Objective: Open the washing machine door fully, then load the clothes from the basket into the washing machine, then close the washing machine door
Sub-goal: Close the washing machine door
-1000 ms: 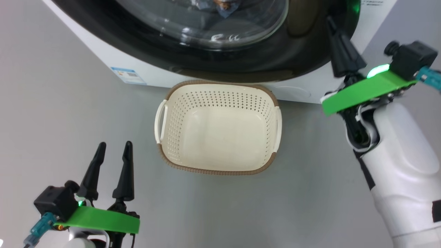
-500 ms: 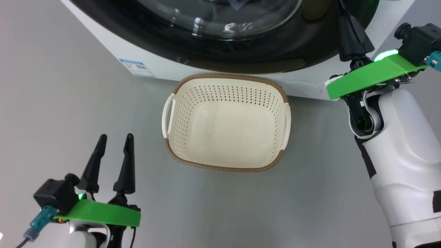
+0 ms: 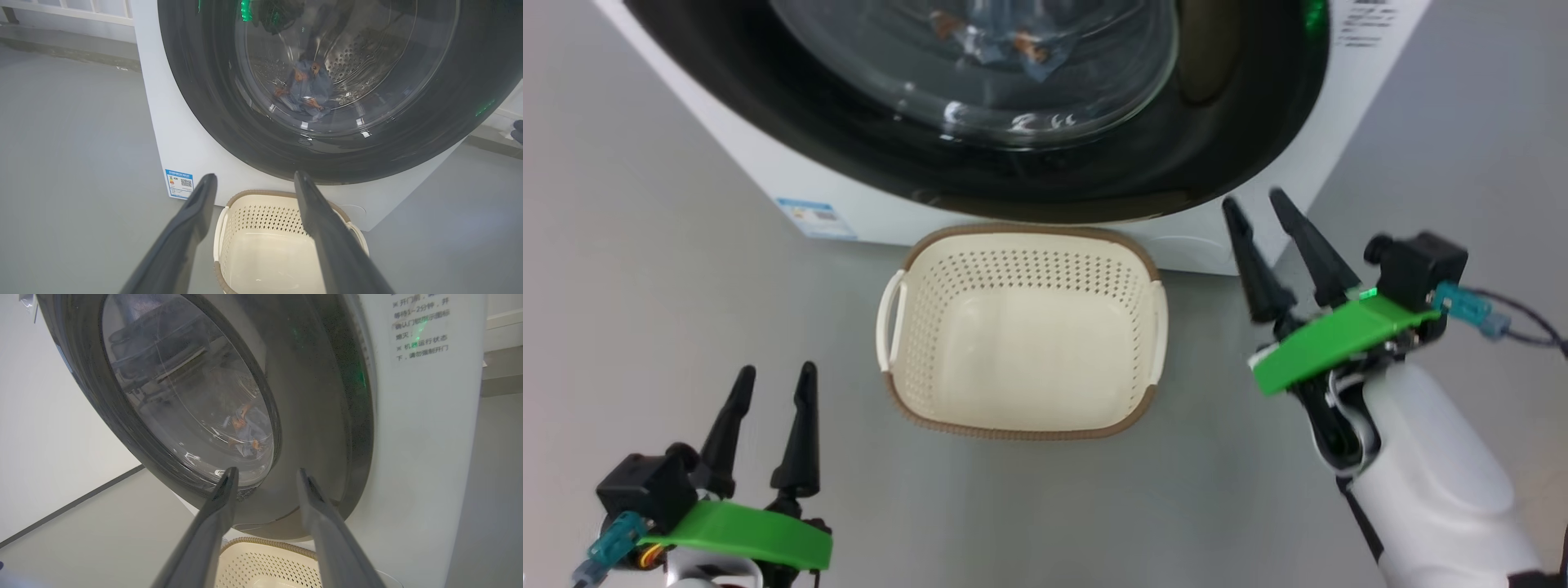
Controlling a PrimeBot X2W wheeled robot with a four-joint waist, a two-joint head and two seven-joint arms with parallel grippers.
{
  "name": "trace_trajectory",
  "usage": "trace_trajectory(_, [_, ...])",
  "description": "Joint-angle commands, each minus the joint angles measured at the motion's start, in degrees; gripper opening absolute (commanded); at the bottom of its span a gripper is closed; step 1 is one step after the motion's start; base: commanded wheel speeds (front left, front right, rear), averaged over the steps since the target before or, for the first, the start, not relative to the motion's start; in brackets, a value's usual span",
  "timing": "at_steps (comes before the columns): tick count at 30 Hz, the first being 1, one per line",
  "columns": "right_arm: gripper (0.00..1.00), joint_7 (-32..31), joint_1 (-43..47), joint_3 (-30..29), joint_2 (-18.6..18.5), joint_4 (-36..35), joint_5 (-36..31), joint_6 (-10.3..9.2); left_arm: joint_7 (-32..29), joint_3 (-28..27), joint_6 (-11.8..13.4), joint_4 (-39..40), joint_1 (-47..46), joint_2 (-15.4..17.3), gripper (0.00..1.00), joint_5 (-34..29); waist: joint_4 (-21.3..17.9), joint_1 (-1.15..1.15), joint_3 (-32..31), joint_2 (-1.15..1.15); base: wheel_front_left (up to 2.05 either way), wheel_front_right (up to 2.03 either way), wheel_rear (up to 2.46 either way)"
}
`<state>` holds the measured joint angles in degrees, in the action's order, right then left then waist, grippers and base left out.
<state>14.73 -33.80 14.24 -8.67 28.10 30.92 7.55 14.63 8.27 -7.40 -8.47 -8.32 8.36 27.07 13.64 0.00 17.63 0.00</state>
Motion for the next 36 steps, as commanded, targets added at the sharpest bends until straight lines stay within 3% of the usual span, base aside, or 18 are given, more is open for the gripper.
trace_trajectory(1, [1.00,0.3,1.5,1.3,0.9,-1.5,0.2,-0.06,0.4,-2.2,-0.1,0.8,-0.2,1.8,1.00,0.6,-1.8,0.00,-1.7,0.00,0.00,0.00,0.00])
trace_trajectory(7, [1.00,0.3,6.7,0.7,0.3,-2.4,0.8,-0.06,0.4,-1.8,-0.1,-0.8,0.5,3.9,1.00,1.2,-5.2,0.00,-4.3,0.00,0.00,0.00,0.00])
trace_trajectory(21, [1.00,0.3,14.3,-2.0,-1.8,-4.4,0.9,-0.06,0.4,-5.7,-0.1,-0.4,2.7,5.2,1.00,0.5,-13.2,0.00,-6.8,0.00,0.00,0.00,0.00])
trace_trajectory(36, [1.00,0.3,19.0,-4.6,-3.2,-5.6,1.1,-0.06,0.4,-8.3,-0.1,-0.3,5.7,5.6,1.00,-0.2,-17.2,0.00,-8.6,0.00,0.00,0.00,0.00])
